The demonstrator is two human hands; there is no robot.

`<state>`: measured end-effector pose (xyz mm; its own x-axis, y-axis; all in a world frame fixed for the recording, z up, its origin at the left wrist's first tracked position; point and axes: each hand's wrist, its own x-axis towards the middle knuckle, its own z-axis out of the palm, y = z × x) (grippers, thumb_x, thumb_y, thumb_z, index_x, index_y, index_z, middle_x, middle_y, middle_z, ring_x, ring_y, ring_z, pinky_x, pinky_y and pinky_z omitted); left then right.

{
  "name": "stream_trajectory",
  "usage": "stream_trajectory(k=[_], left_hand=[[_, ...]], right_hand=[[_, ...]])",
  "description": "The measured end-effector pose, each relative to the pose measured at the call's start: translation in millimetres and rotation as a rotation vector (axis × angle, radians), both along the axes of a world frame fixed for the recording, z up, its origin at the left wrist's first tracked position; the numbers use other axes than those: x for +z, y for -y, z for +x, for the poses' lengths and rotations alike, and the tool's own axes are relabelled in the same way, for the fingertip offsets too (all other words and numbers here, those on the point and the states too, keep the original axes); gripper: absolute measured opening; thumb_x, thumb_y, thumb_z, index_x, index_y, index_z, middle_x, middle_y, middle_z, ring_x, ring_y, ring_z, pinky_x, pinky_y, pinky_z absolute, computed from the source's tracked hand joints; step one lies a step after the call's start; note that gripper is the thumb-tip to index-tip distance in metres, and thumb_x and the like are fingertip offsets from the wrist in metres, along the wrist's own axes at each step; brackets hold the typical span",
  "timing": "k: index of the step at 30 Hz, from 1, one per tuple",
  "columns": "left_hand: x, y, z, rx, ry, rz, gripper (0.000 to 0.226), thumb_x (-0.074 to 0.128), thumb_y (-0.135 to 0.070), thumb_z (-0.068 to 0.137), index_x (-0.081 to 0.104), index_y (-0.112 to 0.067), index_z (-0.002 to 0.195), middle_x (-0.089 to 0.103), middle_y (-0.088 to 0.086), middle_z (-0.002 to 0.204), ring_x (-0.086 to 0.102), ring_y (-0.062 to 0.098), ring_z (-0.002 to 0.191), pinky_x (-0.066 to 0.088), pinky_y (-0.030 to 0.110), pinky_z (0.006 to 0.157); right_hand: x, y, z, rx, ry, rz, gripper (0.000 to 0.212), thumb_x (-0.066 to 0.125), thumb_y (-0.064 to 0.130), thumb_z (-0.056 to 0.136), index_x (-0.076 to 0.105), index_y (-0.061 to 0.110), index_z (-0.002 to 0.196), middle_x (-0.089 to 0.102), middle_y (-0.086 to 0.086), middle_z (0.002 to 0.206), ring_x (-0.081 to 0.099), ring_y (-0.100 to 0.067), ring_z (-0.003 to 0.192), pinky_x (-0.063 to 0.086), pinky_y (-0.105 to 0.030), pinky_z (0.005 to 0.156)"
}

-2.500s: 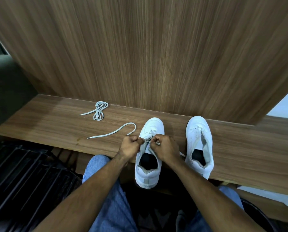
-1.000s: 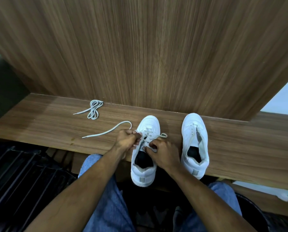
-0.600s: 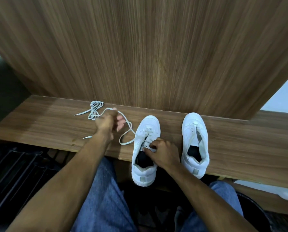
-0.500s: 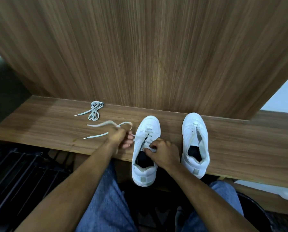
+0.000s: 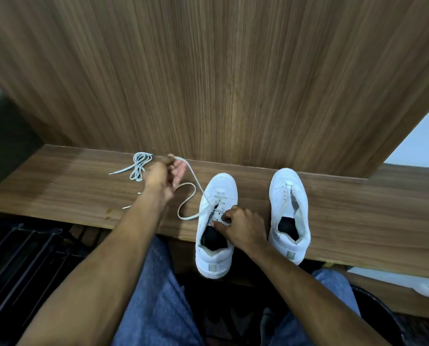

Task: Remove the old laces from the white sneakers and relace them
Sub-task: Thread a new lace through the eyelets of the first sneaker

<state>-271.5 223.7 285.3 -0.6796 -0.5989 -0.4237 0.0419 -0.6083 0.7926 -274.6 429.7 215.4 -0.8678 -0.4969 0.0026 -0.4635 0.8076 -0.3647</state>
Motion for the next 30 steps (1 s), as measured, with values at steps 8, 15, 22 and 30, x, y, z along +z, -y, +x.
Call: stream_trajectory(k=[8,15,22,30], left_hand=[[-1.0,17.5,-8.2,0.049,0.040,0.029,0.021,0.048,-0.014,0.096,0.050,-0.011,0.075,0.063,-0.001,0.055,0.063,0.008,0.043,0.043,0.016,0.035],[-69.9,-12.3,7.6,-0.049,0.366,-0.842,0.010,0.070,-0.024,0.074,0.060,-0.026,0.074,0.066,-0.003,0.076,0.064,0.019,0.074,0.053,0.027,0.068],[-62.7,-38.5,8.6,-0.822,0.545,-1.220,0.022,0.064,-0.028,0.085,0.065,-0.022,0.065,0.063,-0.003,0.067,0.060,0.014,0.070,0.046,0.026,0.066],[-53.1,-37.1,2.6,-0.887,0.490,-1.143,0.026,0.050,-0.012,0.096,0.050,-0.012,0.070,0.055,0.006,0.077,0.052,0.017,0.071,0.041,0.025,0.063]], right_hand=[[-0.4,1.2,-0.3,-0.002,0.020,-0.008,0.044,0.057,0.062,0.082,0.072,0.021,0.090,0.068,0.005,0.100,0.064,-0.024,0.093,0.046,-0.031,0.075],[-0.4,1.5,1.2,-0.012,0.005,-0.029,0.044,0.058,0.060,0.082,0.071,0.018,0.086,0.069,0.005,0.097,0.065,-0.022,0.090,0.046,-0.031,0.072],[0.4,1.5,4.0,-0.021,0.021,-0.030,0.038,0.059,0.056,0.083,0.065,0.019,0.077,0.067,0.003,0.096,0.064,-0.025,0.090,0.037,-0.029,0.067],[2.2,1.6,4.5,-0.043,0.062,-0.052,0.034,0.061,0.055,0.083,0.068,0.023,0.087,0.067,0.004,0.102,0.063,-0.024,0.095,0.042,-0.030,0.073]])
